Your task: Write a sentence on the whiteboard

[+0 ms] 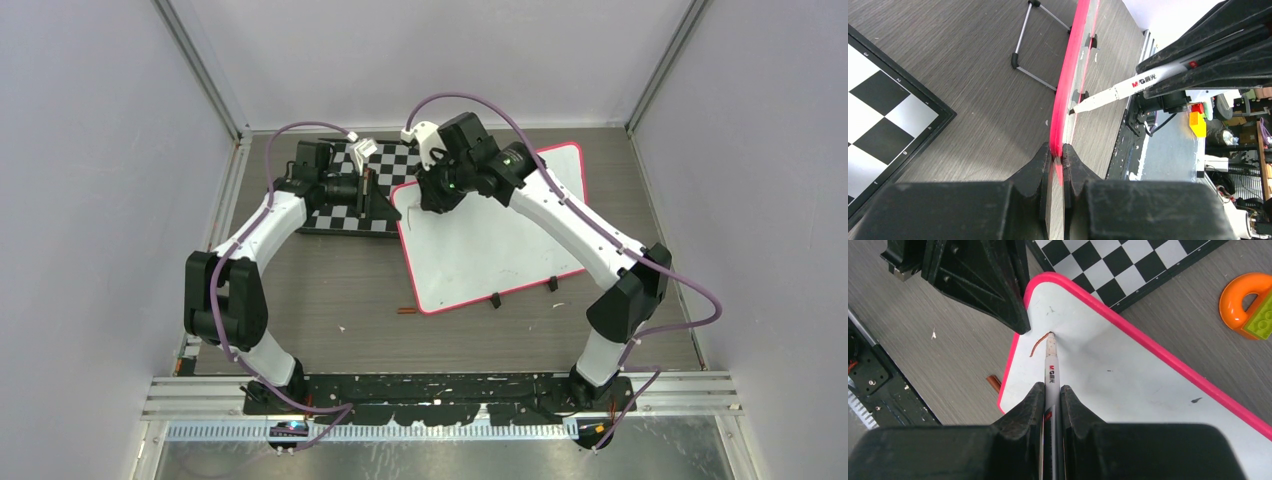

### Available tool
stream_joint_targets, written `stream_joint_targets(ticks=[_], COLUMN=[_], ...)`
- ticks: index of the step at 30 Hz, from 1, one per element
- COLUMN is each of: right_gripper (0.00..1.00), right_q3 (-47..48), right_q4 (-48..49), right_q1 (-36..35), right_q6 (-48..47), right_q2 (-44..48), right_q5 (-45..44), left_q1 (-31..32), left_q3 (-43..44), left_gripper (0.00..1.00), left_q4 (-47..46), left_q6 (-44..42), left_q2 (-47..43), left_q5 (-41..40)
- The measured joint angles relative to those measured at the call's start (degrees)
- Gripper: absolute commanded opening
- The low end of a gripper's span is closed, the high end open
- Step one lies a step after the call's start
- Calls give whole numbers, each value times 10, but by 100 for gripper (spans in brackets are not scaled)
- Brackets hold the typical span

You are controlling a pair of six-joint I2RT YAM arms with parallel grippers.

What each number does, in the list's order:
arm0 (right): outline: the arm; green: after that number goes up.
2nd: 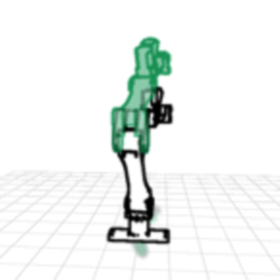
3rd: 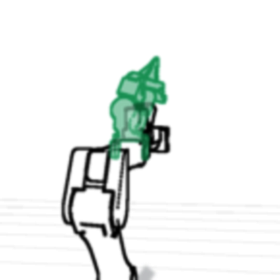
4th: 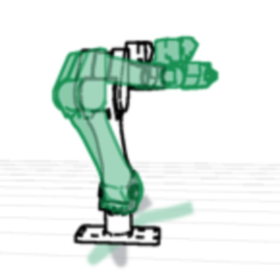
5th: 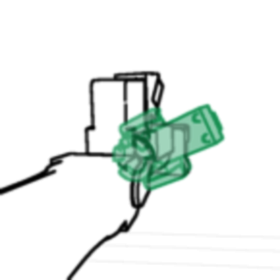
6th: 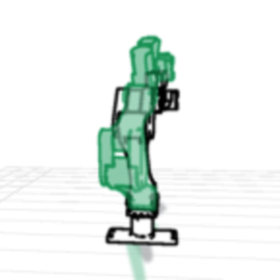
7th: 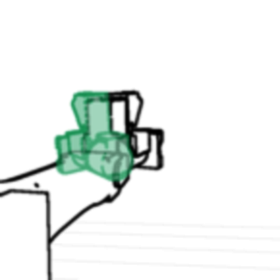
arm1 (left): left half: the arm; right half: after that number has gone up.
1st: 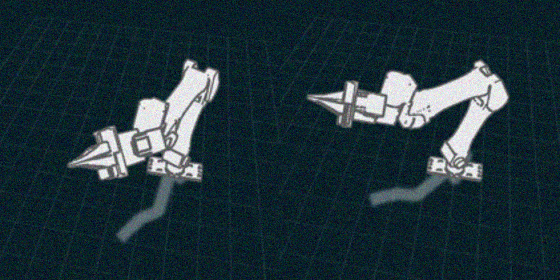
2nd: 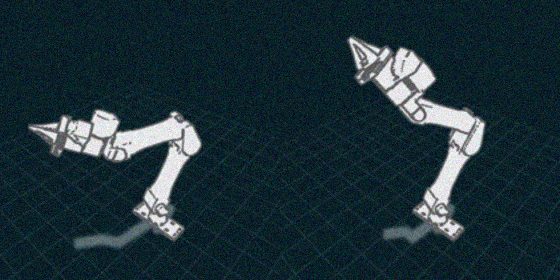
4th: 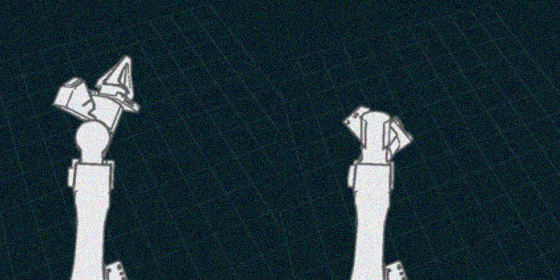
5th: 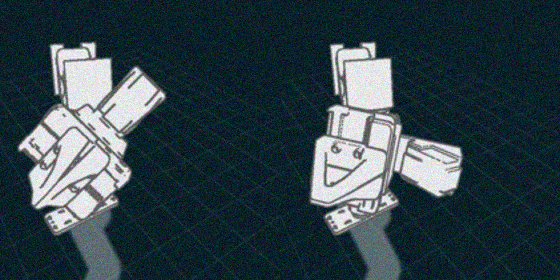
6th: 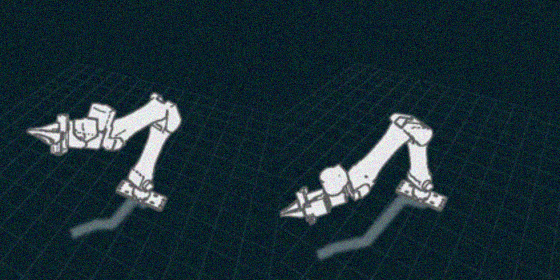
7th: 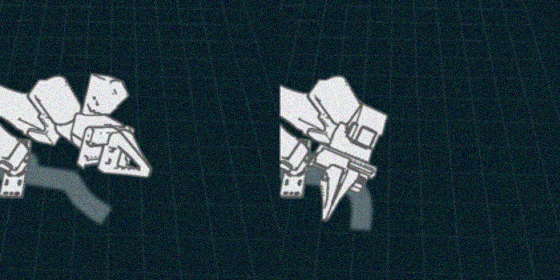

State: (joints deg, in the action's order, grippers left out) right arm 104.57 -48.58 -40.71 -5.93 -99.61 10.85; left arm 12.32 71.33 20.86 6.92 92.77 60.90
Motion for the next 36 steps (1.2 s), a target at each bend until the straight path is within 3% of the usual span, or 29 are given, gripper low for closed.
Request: stream_joint_targets(ticks=[15, 36], right_gripper=[0, 0], right_q3=[9, -76], right_q4=[-5, -5], right_q1=[5, 5], right_q6=[0, 2], right_q2=[-6, 25], right_q5=[0, 12], left_q1=[0, 0], left_q3=[0, 0], left_gripper=[0, 0], left_q4=[2, 4], left_q6=[0, 0], left_q2=[0, 0], left_q5=[-8, -13])
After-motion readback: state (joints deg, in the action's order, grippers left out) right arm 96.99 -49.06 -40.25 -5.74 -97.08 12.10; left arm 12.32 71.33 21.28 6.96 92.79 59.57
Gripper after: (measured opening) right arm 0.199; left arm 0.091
